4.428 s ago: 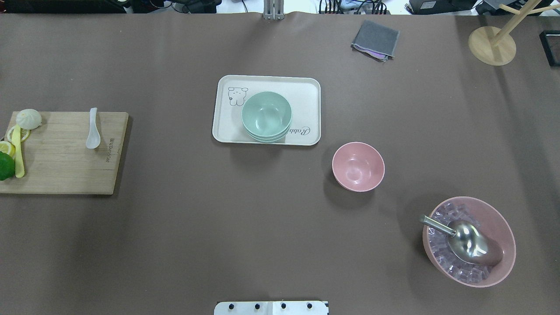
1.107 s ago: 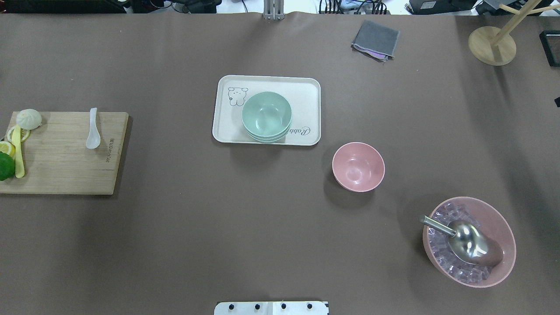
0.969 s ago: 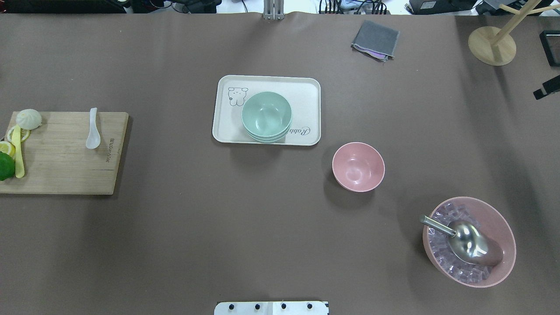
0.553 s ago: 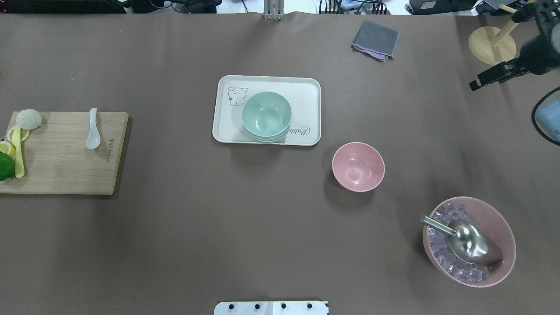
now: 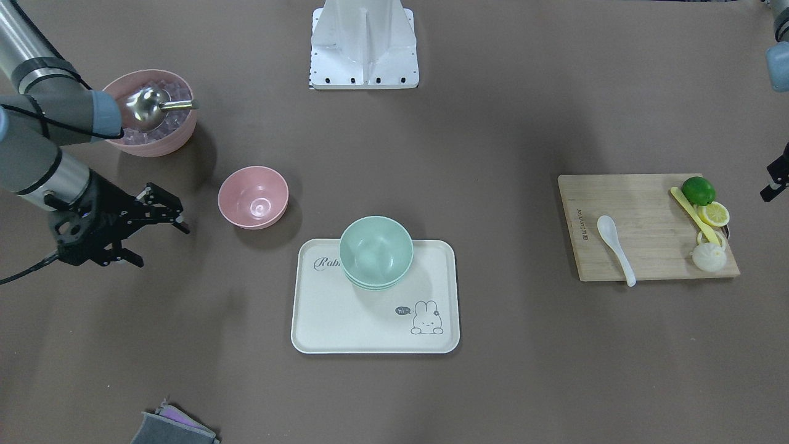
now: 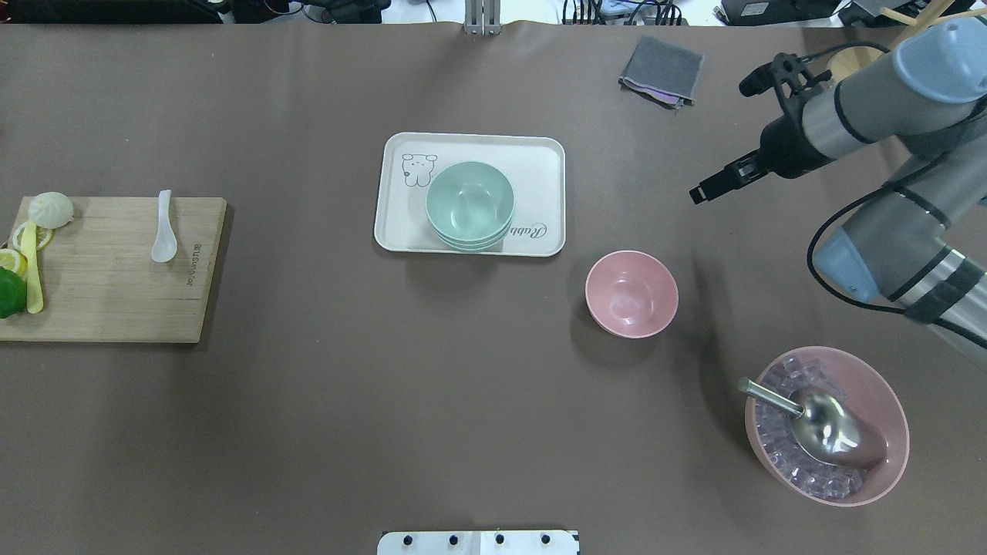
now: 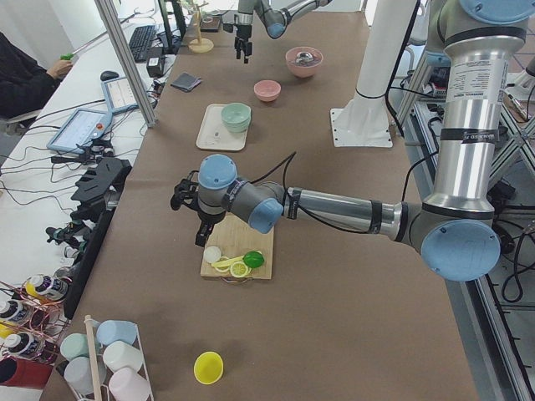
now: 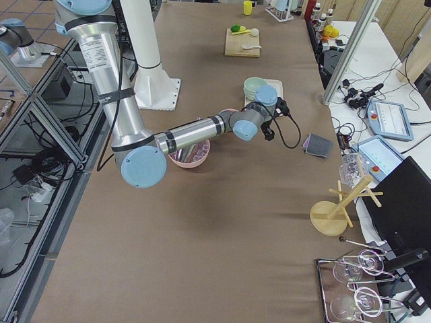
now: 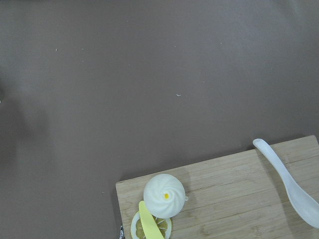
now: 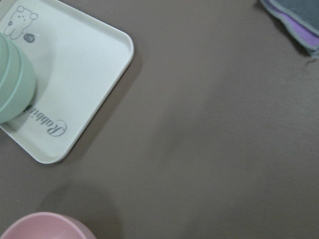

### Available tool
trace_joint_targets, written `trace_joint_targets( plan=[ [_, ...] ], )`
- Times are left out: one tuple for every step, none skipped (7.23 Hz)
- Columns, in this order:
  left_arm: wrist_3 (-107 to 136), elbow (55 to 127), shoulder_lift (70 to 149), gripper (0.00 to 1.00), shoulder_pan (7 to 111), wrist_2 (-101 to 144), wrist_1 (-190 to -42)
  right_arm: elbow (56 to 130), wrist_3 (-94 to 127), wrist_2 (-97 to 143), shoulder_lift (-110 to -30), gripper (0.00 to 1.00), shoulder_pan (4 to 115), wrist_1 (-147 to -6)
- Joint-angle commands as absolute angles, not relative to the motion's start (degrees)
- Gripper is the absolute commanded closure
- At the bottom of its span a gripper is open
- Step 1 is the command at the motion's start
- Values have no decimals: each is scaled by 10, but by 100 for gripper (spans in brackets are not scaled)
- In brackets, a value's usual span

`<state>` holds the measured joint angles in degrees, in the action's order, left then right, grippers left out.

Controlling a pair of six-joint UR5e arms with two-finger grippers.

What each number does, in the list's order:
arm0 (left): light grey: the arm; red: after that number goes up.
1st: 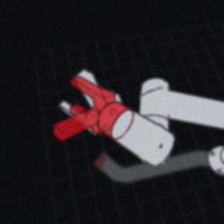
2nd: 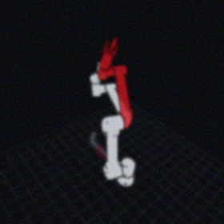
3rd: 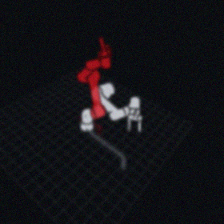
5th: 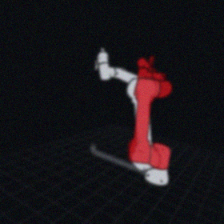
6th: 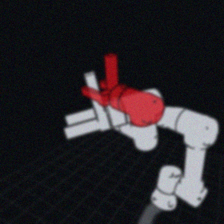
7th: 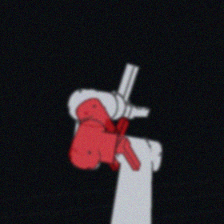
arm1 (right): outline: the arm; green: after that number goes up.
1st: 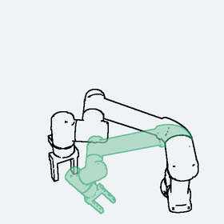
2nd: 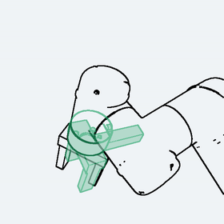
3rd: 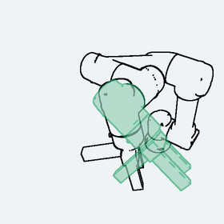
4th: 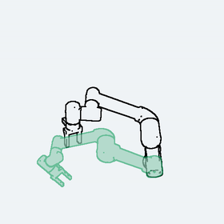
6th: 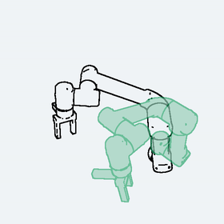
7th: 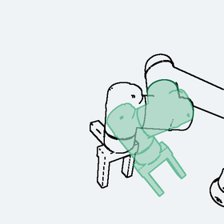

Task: Stack pink bowl on green and place spoon
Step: 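Move the right gripper down to the rim of the pink bowl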

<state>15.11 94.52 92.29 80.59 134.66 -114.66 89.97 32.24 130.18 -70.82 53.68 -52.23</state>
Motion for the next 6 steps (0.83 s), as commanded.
trace_joint_targets(
  plan=[
    [151,945,922,2,804,1346,-1147,903,366,1281,-706,0,485,-481],
    [150,945,921,2,803,1348,-1147,902,366,1260,-707,0,457,-481],
    [151,946,921,2,801,1348,-1147,894,365,1251,-708,1,429,-482],
    [151,945,921,2,800,1349,-1148,891,365,1242,-715,17,411,-482],
    [150,945,922,2,799,1348,-1147,891,365,1242,-722,38,405,-482],
    [150,945,922,2,799,1348,-1147,891,364,1244,-723,60,406,-482]
  ],
)
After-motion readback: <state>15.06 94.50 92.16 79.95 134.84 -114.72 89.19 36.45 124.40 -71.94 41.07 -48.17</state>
